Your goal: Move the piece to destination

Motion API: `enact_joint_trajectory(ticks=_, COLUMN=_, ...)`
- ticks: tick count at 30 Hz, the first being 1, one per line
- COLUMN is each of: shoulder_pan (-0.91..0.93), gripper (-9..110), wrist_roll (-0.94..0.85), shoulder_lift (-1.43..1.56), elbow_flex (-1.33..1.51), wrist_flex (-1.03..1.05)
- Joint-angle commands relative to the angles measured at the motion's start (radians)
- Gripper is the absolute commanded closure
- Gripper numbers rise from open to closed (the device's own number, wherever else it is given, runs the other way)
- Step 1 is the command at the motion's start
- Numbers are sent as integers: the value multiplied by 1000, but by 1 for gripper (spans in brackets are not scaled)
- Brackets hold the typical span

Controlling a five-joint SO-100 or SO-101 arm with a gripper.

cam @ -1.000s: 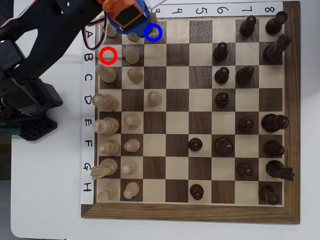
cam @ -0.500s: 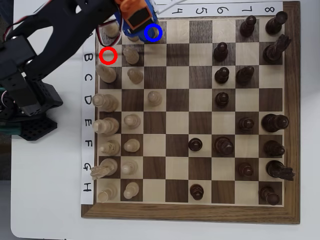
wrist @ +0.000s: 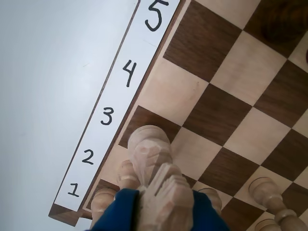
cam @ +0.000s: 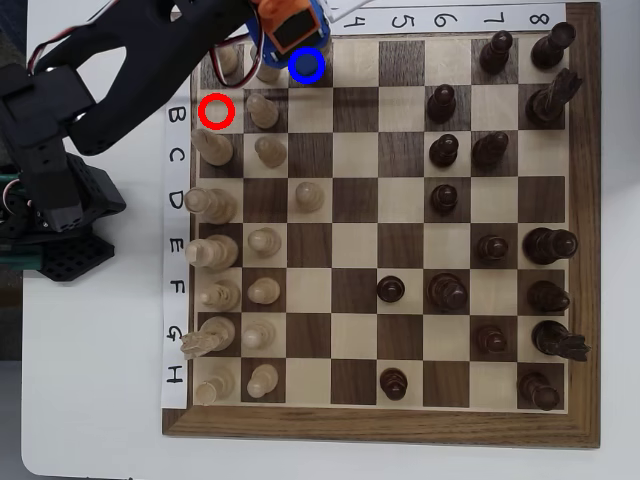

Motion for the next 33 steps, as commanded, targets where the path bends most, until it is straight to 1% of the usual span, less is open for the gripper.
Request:
enact_joint_trajectory(ticks=1, shoulder_pan=37, gripper=101, wrist_roll=575, shoulder_lift=2, elbow_flex=-212, wrist_flex=3)
enact_joint_trajectory(ticks=10, shoulder_pan=40, gripper=101, wrist_roll=581, shoulder_lift=-28, elbow_flex=-189, wrist_flex=-5)
enact_joint_trajectory(ticks=33, shoulder_pan=52, gripper=101, wrist_roll=581, shoulder_lift=123, elbow_flex=166, wrist_flex=-183)
